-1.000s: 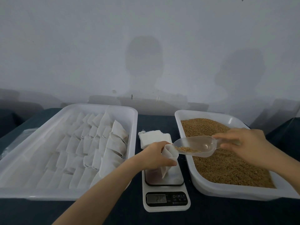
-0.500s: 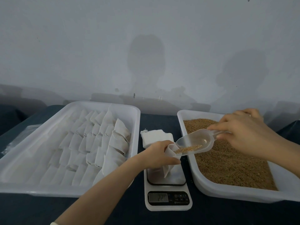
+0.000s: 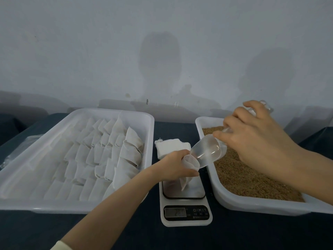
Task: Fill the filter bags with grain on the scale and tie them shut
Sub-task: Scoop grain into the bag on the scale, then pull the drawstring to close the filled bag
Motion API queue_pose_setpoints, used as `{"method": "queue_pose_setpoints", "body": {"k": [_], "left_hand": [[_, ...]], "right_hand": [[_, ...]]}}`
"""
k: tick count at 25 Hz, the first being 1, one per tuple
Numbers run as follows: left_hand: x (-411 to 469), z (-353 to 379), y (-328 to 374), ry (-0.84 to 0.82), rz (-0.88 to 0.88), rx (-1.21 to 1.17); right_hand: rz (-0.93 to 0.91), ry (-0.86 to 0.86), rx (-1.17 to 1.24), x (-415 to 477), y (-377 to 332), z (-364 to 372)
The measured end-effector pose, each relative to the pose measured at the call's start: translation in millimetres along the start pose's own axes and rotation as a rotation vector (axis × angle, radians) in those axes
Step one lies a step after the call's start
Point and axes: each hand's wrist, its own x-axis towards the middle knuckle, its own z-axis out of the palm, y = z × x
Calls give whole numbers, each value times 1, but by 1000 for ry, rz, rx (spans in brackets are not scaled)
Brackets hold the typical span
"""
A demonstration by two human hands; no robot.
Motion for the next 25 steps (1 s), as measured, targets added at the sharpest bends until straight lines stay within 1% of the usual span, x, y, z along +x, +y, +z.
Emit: {"method": "queue_pose_setpoints", "body": {"k": [3, 5, 7, 9, 10, 11, 12, 14, 16, 18, 20, 21, 22, 23, 25], "left_hand": [[-1, 1, -1, 4, 1, -7], [-1, 1, -2, 14, 12, -22], [0, 0, -3, 20, 26, -34], [0, 0, -3, 20, 25, -17], [0, 0, -4, 19, 21, -3], [1, 1, -4, 17, 18, 9], [0, 1, -4, 15, 17, 11], [0, 1, -4, 11, 22, -5], [0, 1, -4, 13, 25, -14], [1, 1, -5, 10, 27, -26], [1, 0, -5, -8, 22, -24], [1, 1, -5, -16, 19, -21], [0, 1, -6, -20, 15, -22], [1, 0, -7, -20, 13, -25], [2, 0, -8, -25, 4, -29]], "right_hand": [[10, -2, 45, -7, 1, 2], [127, -11, 124, -18, 18, 13], [374, -55, 250, -36, 33, 34], [656, -185, 423, -53, 33, 66], [768, -270, 550, -60, 28, 84], [847, -351, 658, -68, 20, 102], [889, -418, 715, -74, 11, 118], [931, -482, 747, -84, -1, 143], [965, -496, 776, -87, -8, 156], [973, -588, 765, -87, -11, 161], [927, -701, 625, -84, -13, 160], [880, -706, 525, -82, -14, 160], [826, -660, 466, -79, -15, 157], [776, -552, 504, -74, -17, 153], [614, -256, 805, -56, -27, 136]]}}
